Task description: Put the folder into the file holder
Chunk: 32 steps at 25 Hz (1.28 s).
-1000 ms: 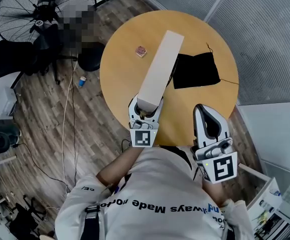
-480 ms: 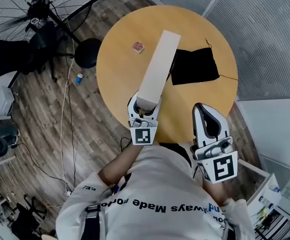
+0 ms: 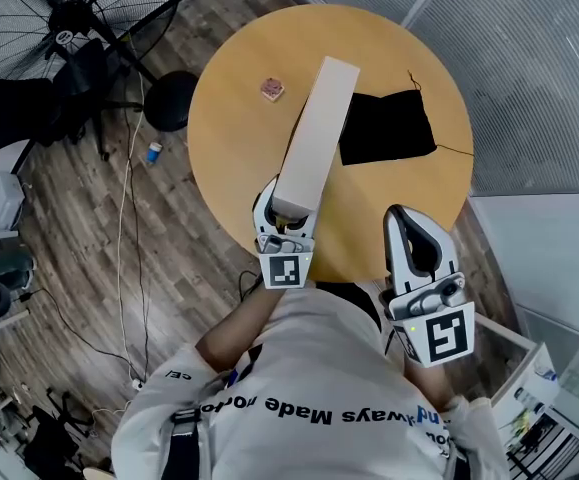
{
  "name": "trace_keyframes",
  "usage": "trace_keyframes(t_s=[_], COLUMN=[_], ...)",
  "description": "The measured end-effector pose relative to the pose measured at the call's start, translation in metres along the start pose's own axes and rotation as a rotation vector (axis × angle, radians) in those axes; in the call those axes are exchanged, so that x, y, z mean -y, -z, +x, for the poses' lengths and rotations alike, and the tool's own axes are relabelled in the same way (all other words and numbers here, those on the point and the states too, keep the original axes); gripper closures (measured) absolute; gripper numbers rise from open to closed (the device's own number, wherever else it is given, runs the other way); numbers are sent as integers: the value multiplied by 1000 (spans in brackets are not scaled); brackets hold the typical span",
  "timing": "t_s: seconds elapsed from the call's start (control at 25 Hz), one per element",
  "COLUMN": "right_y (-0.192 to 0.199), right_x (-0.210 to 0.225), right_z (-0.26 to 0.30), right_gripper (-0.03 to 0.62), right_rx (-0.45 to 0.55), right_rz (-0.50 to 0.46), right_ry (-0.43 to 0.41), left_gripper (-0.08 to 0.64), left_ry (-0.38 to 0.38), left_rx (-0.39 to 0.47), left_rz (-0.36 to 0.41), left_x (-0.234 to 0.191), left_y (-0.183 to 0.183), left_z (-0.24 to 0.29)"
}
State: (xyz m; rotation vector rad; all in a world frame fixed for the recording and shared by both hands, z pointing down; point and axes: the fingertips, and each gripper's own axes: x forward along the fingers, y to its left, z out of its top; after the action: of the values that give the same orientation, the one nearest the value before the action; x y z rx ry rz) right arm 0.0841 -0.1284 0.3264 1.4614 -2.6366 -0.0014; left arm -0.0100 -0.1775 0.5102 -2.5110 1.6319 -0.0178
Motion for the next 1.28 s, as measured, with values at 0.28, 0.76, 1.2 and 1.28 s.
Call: trace_keyframes(t_s=[0.28,0.76,1.2,1.28], right_y=[1,-2,-7,-8], right_x=[-2,-8,-11,-11], right_z=[-3,-9,-18,-19], right_gripper=[561,561,561,561], right_rx=[-4,7,25,29], right_rz=[-2,-3,-5,-5], right_ry=[-4,-9,-5,-5], left_gripper=[262,249,245,245], left_ry=[5,-24,27,22], left_rx=[-1,23,13,23], left_rz=[1,-128,5,-10], left_x=[1,-1,1,0], left_y=[2,-5,-16,-21], left_z=[-2,-6,-11,-11])
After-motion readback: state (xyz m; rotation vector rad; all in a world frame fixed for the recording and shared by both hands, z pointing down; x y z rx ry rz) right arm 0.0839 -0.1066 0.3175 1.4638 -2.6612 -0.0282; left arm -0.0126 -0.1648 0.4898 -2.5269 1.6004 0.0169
